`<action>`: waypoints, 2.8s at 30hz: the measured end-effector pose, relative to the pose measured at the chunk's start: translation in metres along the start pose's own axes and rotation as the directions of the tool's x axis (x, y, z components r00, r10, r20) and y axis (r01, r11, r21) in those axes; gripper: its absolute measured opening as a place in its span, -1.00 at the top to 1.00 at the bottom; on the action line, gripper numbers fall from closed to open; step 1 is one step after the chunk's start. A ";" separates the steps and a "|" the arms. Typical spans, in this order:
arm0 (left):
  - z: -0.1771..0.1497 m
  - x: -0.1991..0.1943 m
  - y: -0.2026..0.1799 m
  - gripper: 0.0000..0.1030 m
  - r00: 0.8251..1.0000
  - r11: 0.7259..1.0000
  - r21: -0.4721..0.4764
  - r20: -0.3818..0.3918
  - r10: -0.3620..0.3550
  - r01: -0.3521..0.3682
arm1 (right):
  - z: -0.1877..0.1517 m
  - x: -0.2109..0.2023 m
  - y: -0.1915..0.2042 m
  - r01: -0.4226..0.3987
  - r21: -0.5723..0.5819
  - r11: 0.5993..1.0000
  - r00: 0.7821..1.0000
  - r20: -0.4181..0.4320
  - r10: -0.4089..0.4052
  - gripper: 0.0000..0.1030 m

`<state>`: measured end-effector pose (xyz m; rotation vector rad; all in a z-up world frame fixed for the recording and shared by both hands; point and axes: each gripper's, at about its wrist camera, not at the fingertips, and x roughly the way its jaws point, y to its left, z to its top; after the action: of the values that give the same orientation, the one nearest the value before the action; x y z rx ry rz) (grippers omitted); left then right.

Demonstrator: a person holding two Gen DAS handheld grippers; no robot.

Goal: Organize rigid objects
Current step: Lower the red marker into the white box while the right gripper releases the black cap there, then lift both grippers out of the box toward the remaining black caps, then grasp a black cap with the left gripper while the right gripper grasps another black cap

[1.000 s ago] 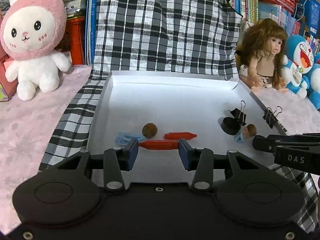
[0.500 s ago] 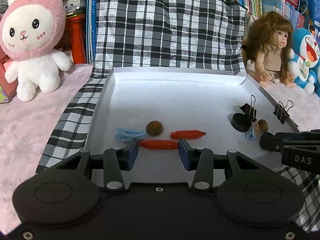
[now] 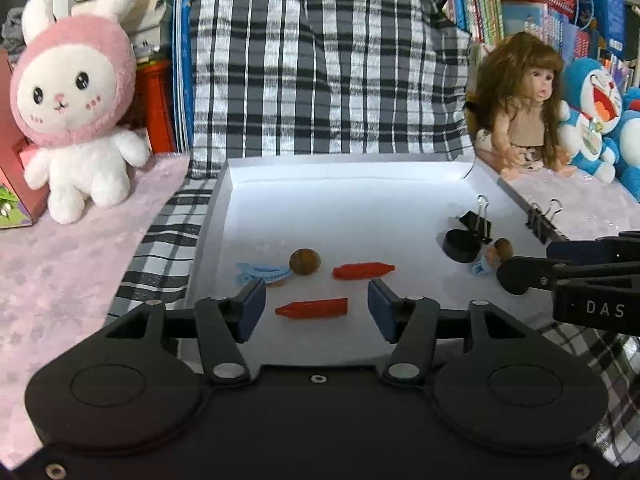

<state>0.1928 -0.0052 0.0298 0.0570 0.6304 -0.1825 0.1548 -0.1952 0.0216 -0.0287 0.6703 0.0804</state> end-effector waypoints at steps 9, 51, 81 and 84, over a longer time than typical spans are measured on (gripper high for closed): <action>-0.015 -0.052 -0.003 -0.30 0.997 0.999 -0.015 0.062 -0.043 0.044 | -0.013 -0.041 0.008 -0.049 -0.056 0.997 0.994 0.095 0.054 -0.45; -0.124 -0.111 -0.046 0.42 0.987 0.991 0.048 0.093 -0.129 0.125 | -0.110 -0.092 0.030 -0.146 -0.230 0.962 0.983 0.071 0.167 -0.58; -0.101 -0.110 -0.015 0.42 0.993 0.998 -0.033 0.104 -0.056 0.060 | -0.091 -0.083 0.056 -0.168 -0.168 0.971 0.983 0.050 0.178 0.40; -0.089 -0.108 -0.010 0.42 0.993 0.997 -0.038 0.100 -0.057 0.062 | -0.080 -0.084 0.051 -0.155 -0.145 0.977 0.984 0.062 0.166 0.50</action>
<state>0.0536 0.0108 0.0220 -0.0109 0.5369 -0.2284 0.0359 -0.1540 0.0113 -0.1063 0.5911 0.2832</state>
